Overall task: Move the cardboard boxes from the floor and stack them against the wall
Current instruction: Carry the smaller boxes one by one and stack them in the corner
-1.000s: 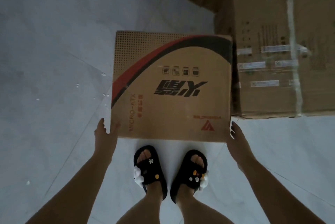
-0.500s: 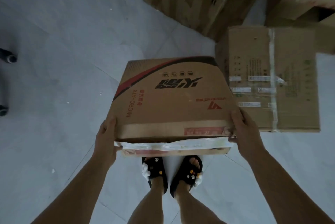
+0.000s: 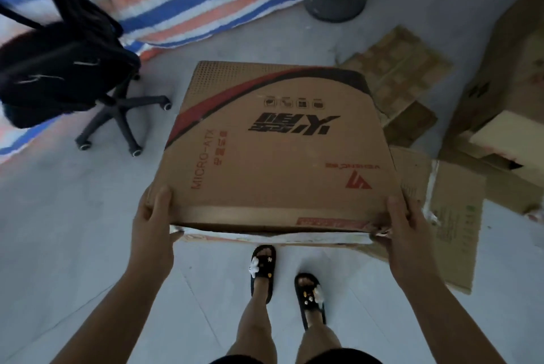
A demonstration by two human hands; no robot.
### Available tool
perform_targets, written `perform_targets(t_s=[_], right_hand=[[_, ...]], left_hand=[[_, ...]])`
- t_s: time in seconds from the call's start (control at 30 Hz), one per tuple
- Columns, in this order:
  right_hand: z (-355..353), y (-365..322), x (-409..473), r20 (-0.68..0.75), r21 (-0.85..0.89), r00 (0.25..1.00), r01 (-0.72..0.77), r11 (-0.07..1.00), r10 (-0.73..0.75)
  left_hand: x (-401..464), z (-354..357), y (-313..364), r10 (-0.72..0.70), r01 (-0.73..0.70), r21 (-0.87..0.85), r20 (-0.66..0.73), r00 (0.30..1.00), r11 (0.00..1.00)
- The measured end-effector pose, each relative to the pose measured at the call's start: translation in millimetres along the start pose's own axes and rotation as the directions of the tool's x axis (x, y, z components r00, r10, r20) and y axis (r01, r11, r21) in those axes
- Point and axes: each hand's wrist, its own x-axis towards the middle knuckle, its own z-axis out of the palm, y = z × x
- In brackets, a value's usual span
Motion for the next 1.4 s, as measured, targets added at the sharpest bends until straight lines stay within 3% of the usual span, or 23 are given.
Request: perform_targets(t_s=[0.2, 0.47, 0.63, 0.87, 1.1, 1.4], right_hand=[[-2.1, -37.7, -34.5, 0.238, -0.037, 0.965, 0.118, 0.992, -0.106], [38.1, -72.9, -86.0, 0.492, -0.122, 0.862, 0.209, 0.97, -0.124], [93.2, -60.2, -129.0, 0.661, -0.109, 0.741, 0.252, 0.961, -0.119], [151.2, -19.2, -240.1, 0.863, -0.196, 0.505, 0.352, 0.915, -0.009], [177.0, 55.4, -405.8, 0.962, -0.201, 0.256, 0.434, 0.878, 0.094], [183.1, 169.6, -620.3, 0.975, -0.201, 0.023, 0.504, 0.84, 0.22]], left_hand=[[-94.0, -56.4, 10.6, 0.084, -0.114, -0.147, -0.2, 0.976, 0.983], [-204.3, -129.6, -29.3, 0.02, -0.195, -0.303, -0.496, 0.868, 0.933], [-265.9, -179.9, -63.3, -0.07, -0.274, -0.373, -0.693, 0.718, 0.886], [-368.1, -249.8, -141.5, -0.247, -0.375, -0.445, -0.848, 0.469, 0.813], [-489.6, -334.3, -237.1, -0.385, -0.457, -0.457, -0.89, 0.247, 0.763], [-640.2, -444.6, -343.3, -0.492, -0.571, -0.405, -0.87, 0.001, 0.714]])
